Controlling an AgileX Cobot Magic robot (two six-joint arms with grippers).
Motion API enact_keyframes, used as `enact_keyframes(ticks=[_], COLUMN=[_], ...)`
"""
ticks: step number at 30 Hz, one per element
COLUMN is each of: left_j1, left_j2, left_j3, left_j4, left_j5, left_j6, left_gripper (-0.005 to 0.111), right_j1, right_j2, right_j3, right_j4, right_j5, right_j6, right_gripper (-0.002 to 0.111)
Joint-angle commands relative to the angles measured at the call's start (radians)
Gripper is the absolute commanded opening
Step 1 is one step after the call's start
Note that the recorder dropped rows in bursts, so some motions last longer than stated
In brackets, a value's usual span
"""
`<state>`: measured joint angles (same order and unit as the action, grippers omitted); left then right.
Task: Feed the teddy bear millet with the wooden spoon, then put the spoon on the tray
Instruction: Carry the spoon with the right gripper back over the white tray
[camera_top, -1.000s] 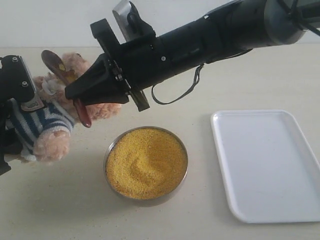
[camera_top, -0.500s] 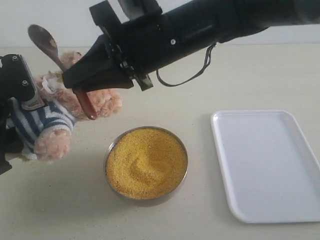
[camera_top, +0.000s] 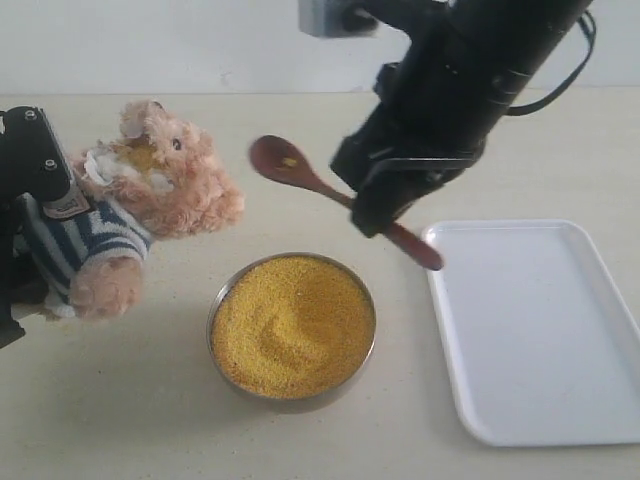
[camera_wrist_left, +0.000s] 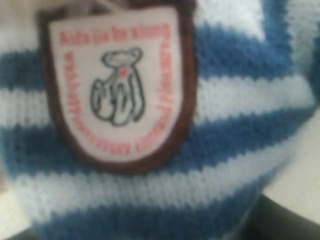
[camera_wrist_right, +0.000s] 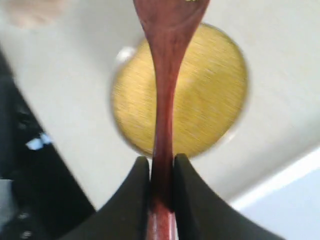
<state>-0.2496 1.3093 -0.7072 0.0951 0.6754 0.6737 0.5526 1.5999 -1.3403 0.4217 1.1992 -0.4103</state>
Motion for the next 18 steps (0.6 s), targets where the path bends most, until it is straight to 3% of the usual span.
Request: enact_keyframes(ticks=[1, 5, 11, 18], left_j1=[-0.004, -0.004, -0.004, -0.004], left_j2=[-0.01, -0.01, -0.01, -0.01], left_j3=[-0.001, -0.001, -0.001, -0.001], left_j4=[-0.002, -0.002, -0.002, -0.002], left_j5=[-0.022, -0.022, -0.027, -0.048], left_j6=[-0.009, -0.009, -0.068, -0.191], left_gripper=[0.004, 0.004, 0.004, 0.004], right_j1=[-0.015, -0.1, -0.256, -0.304], right_j2=[-0.017, -0.045, -0.138, -0.152], right_j3=[0.005, 0.082, 0.377, 0.686], right_j4=[-0.347, -0.365, -0.389, -0.394], right_j5=[0.022, -0.041, -0.33, -0.687], right_j6=[0.243, 0.356, 0.51, 0.583], right_gripper=[0.0, 0.0, 0.0, 0.0])
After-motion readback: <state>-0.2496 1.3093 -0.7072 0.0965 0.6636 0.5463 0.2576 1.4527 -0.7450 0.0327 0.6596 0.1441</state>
